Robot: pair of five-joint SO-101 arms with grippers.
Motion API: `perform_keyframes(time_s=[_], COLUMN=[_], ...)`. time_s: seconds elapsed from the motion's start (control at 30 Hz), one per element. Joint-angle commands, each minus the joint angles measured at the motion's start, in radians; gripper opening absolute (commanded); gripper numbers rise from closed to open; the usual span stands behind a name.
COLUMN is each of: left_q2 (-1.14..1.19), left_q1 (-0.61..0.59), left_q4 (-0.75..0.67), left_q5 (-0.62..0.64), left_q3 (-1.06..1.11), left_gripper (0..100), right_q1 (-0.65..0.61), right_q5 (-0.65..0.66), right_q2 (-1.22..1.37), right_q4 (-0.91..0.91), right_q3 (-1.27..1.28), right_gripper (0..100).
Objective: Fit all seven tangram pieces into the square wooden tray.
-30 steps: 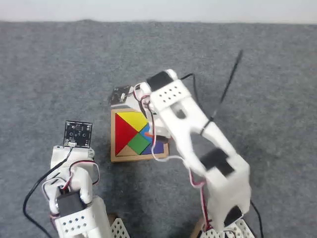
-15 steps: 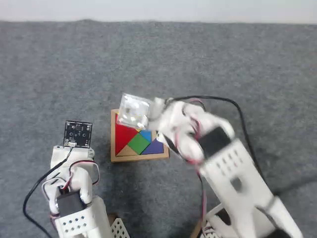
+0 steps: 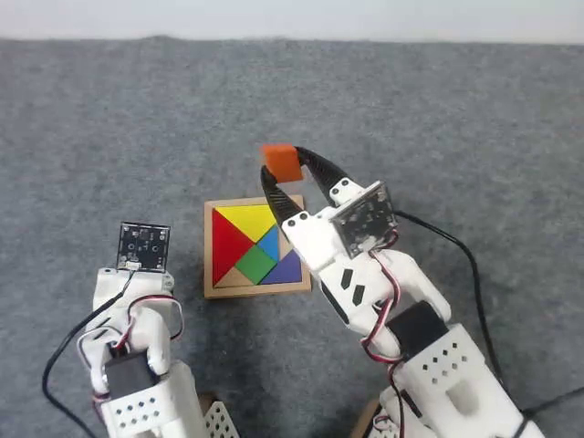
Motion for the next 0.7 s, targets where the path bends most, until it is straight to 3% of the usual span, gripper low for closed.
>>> perform_keyframes(time_s=[0.0, 0.3, 0.5, 0.67], left_q2=[-0.009, -0.009, -0.009, -0.009], left_q1=[-0.008, -0.008, -0.008, -0.008], left_q4=[-0.020, -0.020, -0.020, -0.020], left_q5=[-0.006, -0.006, -0.006, -0.006], left_q3=[-0.008, -0.008, -0.008, -0.008], left_gripper=[1, 1, 1, 1], right_q1=[0.005, 0.191, 0.219, 0.229], right_q5=[-0.035, -0.041, -0.032, 0.092], right_q2=[0.005, 0.007, 0.008, 0.070], right_q4=[0.042, 0.255, 0.390, 0.518], right_q3=[-0.011, -0.003, 0.071, 0.009], right_gripper=[0.7, 0.7, 0.9, 0.9])
